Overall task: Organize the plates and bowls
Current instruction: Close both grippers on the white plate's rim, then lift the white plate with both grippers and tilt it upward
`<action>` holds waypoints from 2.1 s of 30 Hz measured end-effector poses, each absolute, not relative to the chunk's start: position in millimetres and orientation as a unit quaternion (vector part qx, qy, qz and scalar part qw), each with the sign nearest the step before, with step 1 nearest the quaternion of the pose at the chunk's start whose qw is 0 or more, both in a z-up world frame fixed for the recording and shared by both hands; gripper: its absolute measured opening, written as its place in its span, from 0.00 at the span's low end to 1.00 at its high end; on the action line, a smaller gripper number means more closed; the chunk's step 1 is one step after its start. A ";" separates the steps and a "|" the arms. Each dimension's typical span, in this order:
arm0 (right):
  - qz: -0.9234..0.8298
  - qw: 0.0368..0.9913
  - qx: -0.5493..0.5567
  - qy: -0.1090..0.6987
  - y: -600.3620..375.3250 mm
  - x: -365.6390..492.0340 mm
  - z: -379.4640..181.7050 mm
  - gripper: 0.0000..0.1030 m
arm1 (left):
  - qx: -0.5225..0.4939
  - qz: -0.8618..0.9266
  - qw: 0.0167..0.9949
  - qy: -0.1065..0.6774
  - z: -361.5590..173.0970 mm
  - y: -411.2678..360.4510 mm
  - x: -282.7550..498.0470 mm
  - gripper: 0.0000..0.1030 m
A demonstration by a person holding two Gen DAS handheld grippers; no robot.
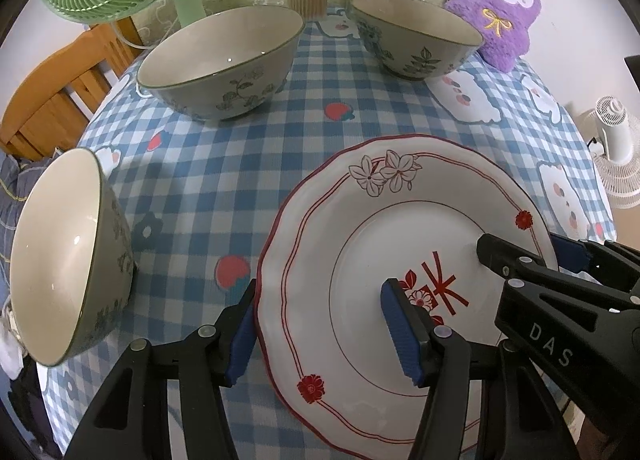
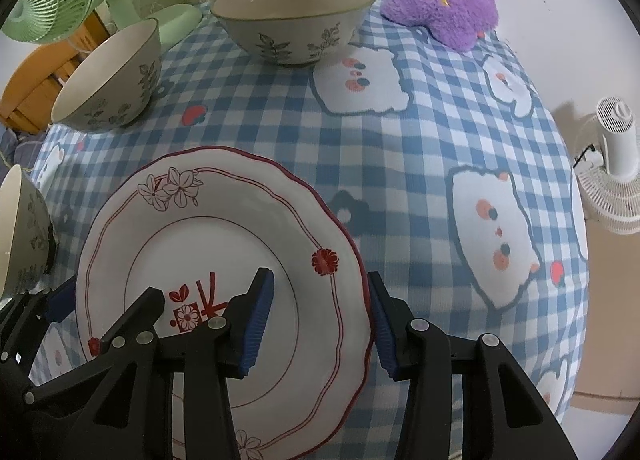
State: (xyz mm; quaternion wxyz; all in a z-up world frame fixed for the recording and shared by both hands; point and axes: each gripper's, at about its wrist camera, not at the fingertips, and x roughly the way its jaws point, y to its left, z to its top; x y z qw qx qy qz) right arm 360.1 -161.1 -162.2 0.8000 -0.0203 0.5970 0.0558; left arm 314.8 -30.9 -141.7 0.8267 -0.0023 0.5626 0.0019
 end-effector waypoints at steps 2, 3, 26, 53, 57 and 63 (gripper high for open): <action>0.052 0.798 -0.013 0.601 -163.0 355.5 -161.9 0.47 | 0.008 -0.004 0.828 0.561 -140.1 -32.5 311.1 0.58; 0.049 0.797 -0.011 0.602 -163.9 353.9 -161.7 0.47 | 0.010 -0.006 0.827 0.561 -139.2 -33.1 309.9 0.58; 0.013 0.819 -0.006 0.573 -164.0 304.7 -100.8 0.47 | 0.021 -0.039 0.844 0.535 -90.9 -30.2 271.9 0.58; -0.016 0.844 0.012 0.536 -215.2 231.8 -38.1 0.47 | 0.045 -0.071 0.865 0.494 -30.9 -71.2 211.2 0.58; -0.011 0.844 0.008 0.536 -234.4 223.0 -37.8 0.47 | 0.041 -0.067 0.867 0.493 -30.1 -88.8 202.0 0.58; -0.008 0.843 0.002 0.537 -263.3 210.6 -41.4 0.47 | 0.035 -0.063 0.868 0.492 -33.1 -116.6 187.0 0.58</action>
